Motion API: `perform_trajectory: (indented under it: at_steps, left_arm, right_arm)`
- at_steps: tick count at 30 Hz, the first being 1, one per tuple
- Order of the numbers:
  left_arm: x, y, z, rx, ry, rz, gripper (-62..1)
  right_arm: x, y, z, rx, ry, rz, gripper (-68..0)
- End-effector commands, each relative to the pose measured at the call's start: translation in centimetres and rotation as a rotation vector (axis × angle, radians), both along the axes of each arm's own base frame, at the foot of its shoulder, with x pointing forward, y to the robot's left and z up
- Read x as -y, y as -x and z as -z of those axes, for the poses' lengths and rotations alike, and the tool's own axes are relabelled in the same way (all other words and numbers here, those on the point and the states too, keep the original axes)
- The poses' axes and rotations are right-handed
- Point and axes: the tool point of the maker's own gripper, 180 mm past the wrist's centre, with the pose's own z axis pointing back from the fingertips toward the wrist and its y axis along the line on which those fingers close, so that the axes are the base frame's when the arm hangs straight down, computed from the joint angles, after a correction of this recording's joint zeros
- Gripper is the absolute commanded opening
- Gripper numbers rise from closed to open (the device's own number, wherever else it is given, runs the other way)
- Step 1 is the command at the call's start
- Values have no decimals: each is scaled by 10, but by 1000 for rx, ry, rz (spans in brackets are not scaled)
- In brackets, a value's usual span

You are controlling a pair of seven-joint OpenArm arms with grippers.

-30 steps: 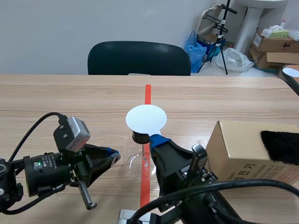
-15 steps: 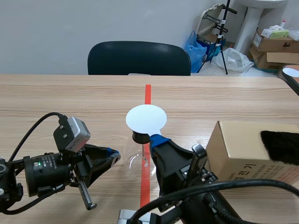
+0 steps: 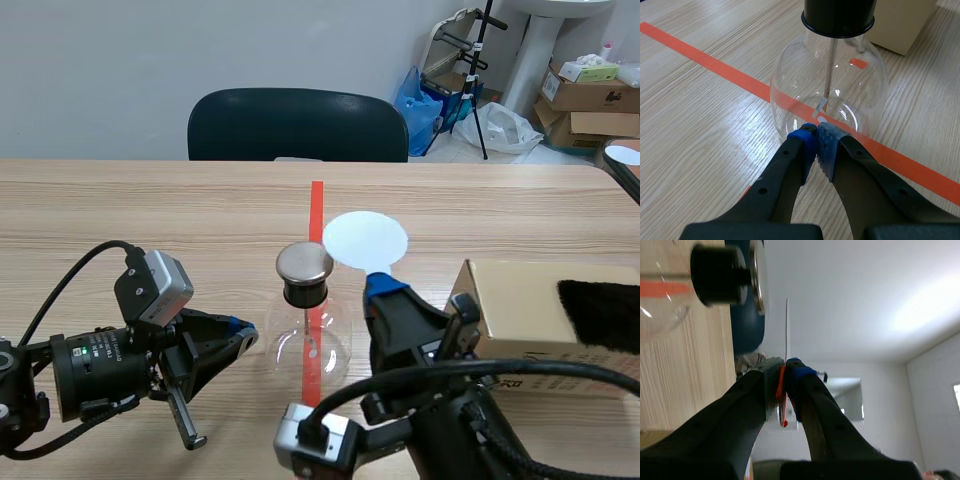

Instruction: Do the electroscope experiment

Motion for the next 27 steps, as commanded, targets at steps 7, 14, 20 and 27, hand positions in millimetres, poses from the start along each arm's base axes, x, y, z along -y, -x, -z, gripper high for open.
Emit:
perform_trajectory:
  at_steps: [7, 14, 20, 27]
  left_arm:
    - [1, -3, -6, 15, 20, -2, -582]
    - [1, -3, -6, 15, 20, -2, -582]
    - [1, -3, -6, 15, 20, -2, -582]
    - [1, -3, -6, 15, 20, -2, -582]
  right_arm:
    - [41, -15, -7, 25, -17, 218, -665]
    - [62, -18, -6, 26, -7, 311, -665]
    - [73, -18, -6, 26, -10, 367, -665]
    - [73, -18, -6, 26, -11, 372, -665]
